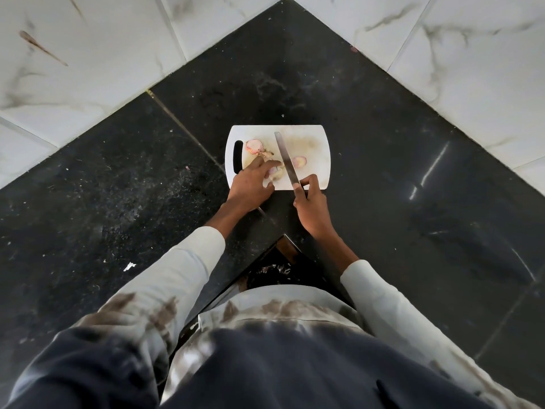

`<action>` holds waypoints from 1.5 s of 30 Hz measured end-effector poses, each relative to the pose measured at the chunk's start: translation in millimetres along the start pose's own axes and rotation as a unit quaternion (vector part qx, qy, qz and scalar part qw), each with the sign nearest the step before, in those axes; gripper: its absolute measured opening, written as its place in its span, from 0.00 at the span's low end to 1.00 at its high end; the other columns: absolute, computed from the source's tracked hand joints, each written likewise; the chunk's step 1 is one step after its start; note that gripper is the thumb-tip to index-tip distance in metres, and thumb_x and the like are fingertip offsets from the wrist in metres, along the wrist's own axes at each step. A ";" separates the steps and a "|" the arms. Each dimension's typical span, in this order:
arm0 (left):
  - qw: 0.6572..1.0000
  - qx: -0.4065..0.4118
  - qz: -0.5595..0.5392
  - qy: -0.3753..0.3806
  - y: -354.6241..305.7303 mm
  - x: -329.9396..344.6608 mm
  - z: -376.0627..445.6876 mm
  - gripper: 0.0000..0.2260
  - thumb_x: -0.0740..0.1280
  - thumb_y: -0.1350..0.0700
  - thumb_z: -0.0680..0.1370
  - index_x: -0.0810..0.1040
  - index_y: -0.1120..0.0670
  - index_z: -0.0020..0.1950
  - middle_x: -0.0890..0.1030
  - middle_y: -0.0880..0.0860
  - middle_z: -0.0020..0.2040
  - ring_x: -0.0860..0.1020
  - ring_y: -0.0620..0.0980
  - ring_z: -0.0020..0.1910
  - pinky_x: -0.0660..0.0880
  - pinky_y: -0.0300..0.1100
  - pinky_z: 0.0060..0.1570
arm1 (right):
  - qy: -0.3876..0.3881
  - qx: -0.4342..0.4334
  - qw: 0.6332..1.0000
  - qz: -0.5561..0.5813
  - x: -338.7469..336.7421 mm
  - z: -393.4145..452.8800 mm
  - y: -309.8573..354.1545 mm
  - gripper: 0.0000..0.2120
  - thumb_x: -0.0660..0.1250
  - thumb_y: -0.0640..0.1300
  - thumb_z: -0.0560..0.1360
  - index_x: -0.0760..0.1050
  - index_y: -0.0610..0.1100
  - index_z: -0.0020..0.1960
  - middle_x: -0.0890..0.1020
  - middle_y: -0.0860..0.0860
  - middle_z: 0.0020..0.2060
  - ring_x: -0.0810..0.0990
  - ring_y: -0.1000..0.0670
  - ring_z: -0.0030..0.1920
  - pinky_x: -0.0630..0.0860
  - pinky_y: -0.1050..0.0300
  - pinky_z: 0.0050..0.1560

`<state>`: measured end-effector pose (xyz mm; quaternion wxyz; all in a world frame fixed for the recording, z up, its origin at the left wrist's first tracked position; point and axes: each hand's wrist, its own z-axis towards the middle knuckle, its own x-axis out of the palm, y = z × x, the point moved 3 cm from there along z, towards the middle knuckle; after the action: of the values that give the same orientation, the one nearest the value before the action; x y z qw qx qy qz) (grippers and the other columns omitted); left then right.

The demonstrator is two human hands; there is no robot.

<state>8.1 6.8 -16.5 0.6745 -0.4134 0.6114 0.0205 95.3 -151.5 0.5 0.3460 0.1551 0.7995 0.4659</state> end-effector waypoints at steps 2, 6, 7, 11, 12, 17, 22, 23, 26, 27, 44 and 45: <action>1.000 -0.001 0.013 0.003 1.4 2.2 1.8 0.23 0.69 0.56 0.79 0.75 0.42 0.74 0.76 0.48 0.64 0.81 0.55 0.56 0.82 0.54 0.53 | 0.005 0.007 1.000 0.006 -4.3 -7.6 0.4 0.06 0.58 0.48 0.87 0.67 0.46 0.57 0.78 0.45 0.38 0.76 0.47 0.38 0.72 0.52 0.36; 1.000 -0.002 0.019 -0.002 2.3 3.4 3.5 0.21 0.67 0.56 0.80 0.75 0.44 0.74 0.77 0.49 0.63 0.81 0.57 0.57 0.82 0.55 0.52 | -0.027 0.022 0.999 0.035 0.1 -14.6 3.9 0.05 0.58 0.48 0.88 0.67 0.46 0.58 0.79 0.47 0.39 0.76 0.50 0.37 0.73 0.57 0.35; 1.000 -0.002 0.013 -0.005 1.7 3.9 3.6 0.21 0.67 0.56 0.81 0.75 0.45 0.73 0.78 0.49 0.64 0.81 0.57 0.57 0.82 0.55 0.52 | -0.035 0.020 0.998 0.038 2.1 -14.2 4.8 0.06 0.58 0.48 0.87 0.67 0.46 0.58 0.79 0.46 0.39 0.76 0.50 0.37 0.73 0.56 0.34; 0.999 -0.019 -0.026 -0.019 2.8 4.3 3.3 0.19 0.68 0.56 0.81 0.75 0.48 0.71 0.80 0.50 0.67 0.81 0.56 0.62 0.81 0.54 0.57 | -0.041 -0.003 0.999 0.020 10.3 0.2 5.5 0.07 0.58 0.49 0.87 0.66 0.45 0.57 0.80 0.42 0.37 0.75 0.48 0.34 0.72 0.52 0.33; 0.999 -0.027 -0.032 -0.018 3.5 4.1 2.4 0.19 0.68 0.56 0.80 0.74 0.48 0.71 0.80 0.50 0.67 0.81 0.55 0.61 0.81 0.54 0.57 | -0.042 -0.007 0.999 0.014 13.1 5.0 5.2 0.07 0.58 0.49 0.87 0.66 0.46 0.57 0.79 0.43 0.35 0.74 0.48 0.32 0.71 0.51 0.33; 0.999 -0.025 -0.039 -0.020 2.9 2.4 -1.5 0.16 0.69 0.53 0.81 0.73 0.47 0.68 0.83 0.49 0.63 0.83 0.54 0.58 0.81 0.54 0.56 | -0.038 -0.036 0.998 -0.030 22.3 21.6 -2.3 0.07 0.58 0.48 0.87 0.66 0.45 0.60 0.75 0.50 0.30 0.70 0.52 0.26 0.67 0.55 0.29; 0.998 -0.035 -0.040 -0.040 6.8 5.1 1.7 0.19 0.71 0.49 0.80 0.74 0.51 0.69 0.77 0.51 0.69 0.82 0.56 0.60 0.82 0.55 0.56 | -0.033 -0.069 0.995 -0.069 17.5 29.6 -3.0 0.07 0.59 0.47 0.87 0.66 0.45 0.61 0.73 0.52 0.27 0.70 0.54 0.23 0.60 0.62 0.25; 0.997 -0.034 -0.045 -0.048 7.3 5.9 3.2 0.19 0.71 0.49 0.80 0.75 0.52 0.69 0.75 0.51 0.70 0.82 0.56 0.59 0.82 0.55 0.55 | -0.033 -0.068 0.995 -0.060 16.1 30.7 -3.1 0.06 0.59 0.46 0.87 0.66 0.45 0.60 0.73 0.51 0.27 0.69 0.55 0.22 0.61 0.62 0.25; 0.993 -0.041 -0.081 -0.071 7.4 7.4 7.9 0.18 0.72 0.51 0.80 0.76 0.55 0.68 0.75 0.54 0.69 0.81 0.54 0.57 0.82 0.53 0.57 | -0.023 -0.068 0.997 -0.040 13.0 30.0 -0.8 0.04 0.59 0.45 0.87 0.65 0.46 0.57 0.73 0.49 0.26 0.68 0.53 0.22 0.63 0.56 0.26; 0.992 -0.043 -0.090 -0.076 6.5 7.4 9.1 0.18 0.72 0.50 0.80 0.76 0.55 0.67 0.76 0.54 0.68 0.81 0.53 0.57 0.82 0.53 0.57 | -0.020 -0.069 0.997 -0.039 12.7 28.9 -0.1 0.04 0.58 0.45 0.87 0.64 0.46 0.57 0.73 0.49 0.26 0.68 0.51 0.23 0.63 0.55 0.26; 0.994 -0.013 -0.083 -0.072 -4.0 10.9 11.7 0.19 0.70 0.51 0.82 0.74 0.51 0.72 0.77 0.52 0.71 0.82 0.52 0.60 0.84 0.51 0.54 | -0.021 -0.052 0.998 -0.037 16.9 15.9 -9.7 0.04 0.59 0.45 0.87 0.64 0.46 0.57 0.72 0.48 0.28 0.66 0.55 0.22 0.61 0.64 0.24; 0.995 -0.009 -0.077 -0.069 -4.0 9.9 12.2 0.19 0.70 0.51 0.82 0.74 0.50 0.72 0.77 0.52 0.70 0.83 0.53 0.60 0.84 0.52 0.54 | -0.020 -0.053 0.998 -0.035 17.0 16.1 -9.3 0.04 0.59 0.45 0.87 0.64 0.46 0.57 0.72 0.48 0.28 0.66 0.54 0.23 0.61 0.63 0.24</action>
<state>22.6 6.5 -23.7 0.7108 -0.4633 0.5293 0.0025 95.2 -136.4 -19.6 0.3859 0.1180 0.7713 0.4921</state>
